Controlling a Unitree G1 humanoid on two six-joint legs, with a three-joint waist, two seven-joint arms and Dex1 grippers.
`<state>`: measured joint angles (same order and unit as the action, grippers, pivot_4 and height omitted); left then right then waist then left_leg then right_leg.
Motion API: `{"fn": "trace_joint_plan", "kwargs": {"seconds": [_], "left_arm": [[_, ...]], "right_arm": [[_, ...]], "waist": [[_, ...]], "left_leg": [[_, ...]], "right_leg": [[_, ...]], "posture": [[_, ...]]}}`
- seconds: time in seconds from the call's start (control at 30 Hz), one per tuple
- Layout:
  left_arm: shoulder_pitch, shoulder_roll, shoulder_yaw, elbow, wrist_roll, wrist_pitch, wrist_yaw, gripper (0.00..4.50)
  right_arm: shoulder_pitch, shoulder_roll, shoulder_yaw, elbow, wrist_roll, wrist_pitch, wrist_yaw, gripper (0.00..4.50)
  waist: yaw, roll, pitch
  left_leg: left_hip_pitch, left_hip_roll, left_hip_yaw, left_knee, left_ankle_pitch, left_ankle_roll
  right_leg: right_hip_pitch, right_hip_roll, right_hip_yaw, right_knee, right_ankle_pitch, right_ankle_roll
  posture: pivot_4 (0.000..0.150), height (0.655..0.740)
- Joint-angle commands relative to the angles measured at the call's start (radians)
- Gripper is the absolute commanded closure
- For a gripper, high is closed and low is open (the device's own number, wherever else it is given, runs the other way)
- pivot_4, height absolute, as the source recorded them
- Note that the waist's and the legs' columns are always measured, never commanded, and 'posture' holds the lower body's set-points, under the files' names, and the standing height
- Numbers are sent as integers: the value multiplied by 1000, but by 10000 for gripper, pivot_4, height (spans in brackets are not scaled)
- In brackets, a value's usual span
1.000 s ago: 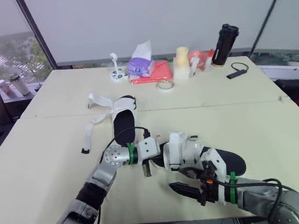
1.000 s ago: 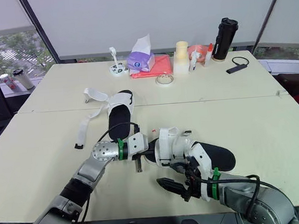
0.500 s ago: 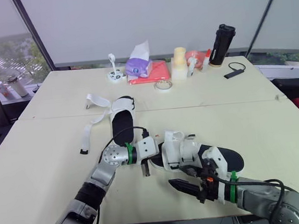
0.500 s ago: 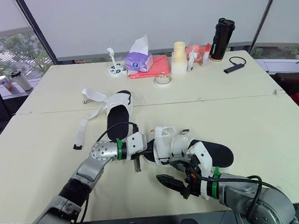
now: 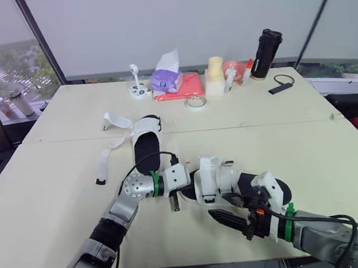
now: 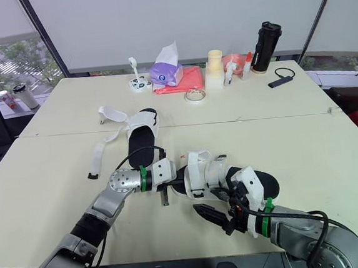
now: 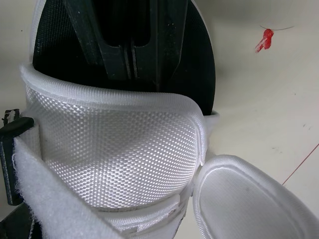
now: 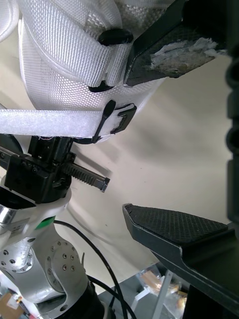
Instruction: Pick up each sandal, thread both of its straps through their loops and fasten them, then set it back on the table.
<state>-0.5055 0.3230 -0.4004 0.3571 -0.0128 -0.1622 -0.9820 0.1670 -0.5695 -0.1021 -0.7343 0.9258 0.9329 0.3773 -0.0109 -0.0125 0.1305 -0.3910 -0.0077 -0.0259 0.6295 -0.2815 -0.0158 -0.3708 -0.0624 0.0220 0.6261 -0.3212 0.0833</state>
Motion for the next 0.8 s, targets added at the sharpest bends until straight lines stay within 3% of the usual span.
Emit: {"fn": "trace_joint_plan", "kwargs": {"seconds": [0.03,0.67,0.77,0.8], "left_arm": [[67,24,-85,133,87,77,-44,45000],[77,26,-77,130,86,75,-36,45000],[78,24,-76,129,86,75,-33,45000],[79,25,-76,129,86,75,-33,45000]], "right_arm": [[-18,17,-10,-22,10,-20,-24,5208],[-98,79,89,97,26,38,-17,5208],[-102,88,93,103,22,34,-14,13210],[-104,91,96,104,19,35,-17,17796]], "waist": [[0,0,0],[-6,-2,-3],[-6,-2,-4],[-6,-2,-4]], "left_leg": [[0,0,0,0,0,0],[4,1,0,0,0,0],[4,1,0,0,0,0],[4,1,0,0,0,0]], "right_leg": [[0,0,0,0,0,0],[1,0,0,3,0,0],[1,0,0,3,0,0],[1,0,0,3,0,0]], "posture": [[1500,7400],[1500,7400],[1500,7400],[1500,7400]]}}
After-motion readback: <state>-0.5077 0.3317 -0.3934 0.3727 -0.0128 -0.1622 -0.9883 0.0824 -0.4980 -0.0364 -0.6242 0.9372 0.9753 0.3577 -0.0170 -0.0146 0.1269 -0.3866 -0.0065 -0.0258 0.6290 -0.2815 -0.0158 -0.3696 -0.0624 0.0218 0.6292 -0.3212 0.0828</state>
